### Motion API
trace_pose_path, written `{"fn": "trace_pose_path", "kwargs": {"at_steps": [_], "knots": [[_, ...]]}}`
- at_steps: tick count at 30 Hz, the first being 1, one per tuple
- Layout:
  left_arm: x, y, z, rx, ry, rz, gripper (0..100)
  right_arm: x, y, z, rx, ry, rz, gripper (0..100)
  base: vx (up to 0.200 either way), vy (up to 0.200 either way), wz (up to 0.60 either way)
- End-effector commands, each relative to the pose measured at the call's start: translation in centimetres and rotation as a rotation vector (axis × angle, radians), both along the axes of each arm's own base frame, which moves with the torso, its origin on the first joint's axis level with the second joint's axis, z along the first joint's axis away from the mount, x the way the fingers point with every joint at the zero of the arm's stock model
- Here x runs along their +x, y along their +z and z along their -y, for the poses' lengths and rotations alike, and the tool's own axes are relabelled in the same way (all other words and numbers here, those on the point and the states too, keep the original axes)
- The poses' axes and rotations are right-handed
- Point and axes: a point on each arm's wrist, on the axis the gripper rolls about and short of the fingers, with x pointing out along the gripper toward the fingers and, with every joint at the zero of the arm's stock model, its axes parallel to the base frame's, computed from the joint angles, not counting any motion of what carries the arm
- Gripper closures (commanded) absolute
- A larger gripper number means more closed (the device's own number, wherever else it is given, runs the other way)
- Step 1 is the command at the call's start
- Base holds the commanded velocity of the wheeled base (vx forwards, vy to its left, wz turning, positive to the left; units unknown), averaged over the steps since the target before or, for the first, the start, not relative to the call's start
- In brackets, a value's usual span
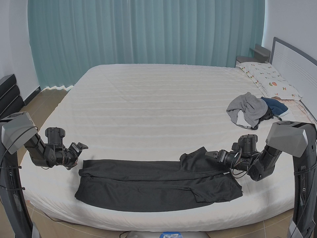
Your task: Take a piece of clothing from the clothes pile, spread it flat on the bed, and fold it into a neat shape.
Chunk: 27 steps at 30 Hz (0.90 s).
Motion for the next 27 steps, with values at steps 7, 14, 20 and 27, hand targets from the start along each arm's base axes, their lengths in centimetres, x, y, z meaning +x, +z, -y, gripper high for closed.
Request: {"fn": "trace_pose_path", "kwargs": {"at_steps": [7, 14, 20, 27], "knots": [[0.0, 0.1, 0.0, 0.001, -0.001, 0.002, 0, -0.8, -0.1, 0.7, -0.029, -0.002, -0.016, 100, 0.000, 0.000, 0.00], [-0.2, -0.1, 0.0, 0.002, -0.004, -0.004, 0, -2.5, 0.5, 2.1, -0.077, 0.009, -0.019, 100, 0.000, 0.000, 0.00], [-0.2, -0.1, 0.0, 0.000, -0.006, -0.003, 0, -4.2, 1.3, 2.8, -0.050, 0.035, -0.022, 100, 0.000, 0.000, 0.00], [-0.2, 0.0, 0.0, -0.003, -0.005, -0.003, 0, -5.7, 0.8, 3.2, -0.045, 0.043, -0.044, 100, 0.000, 0.000, 0.00]]}}
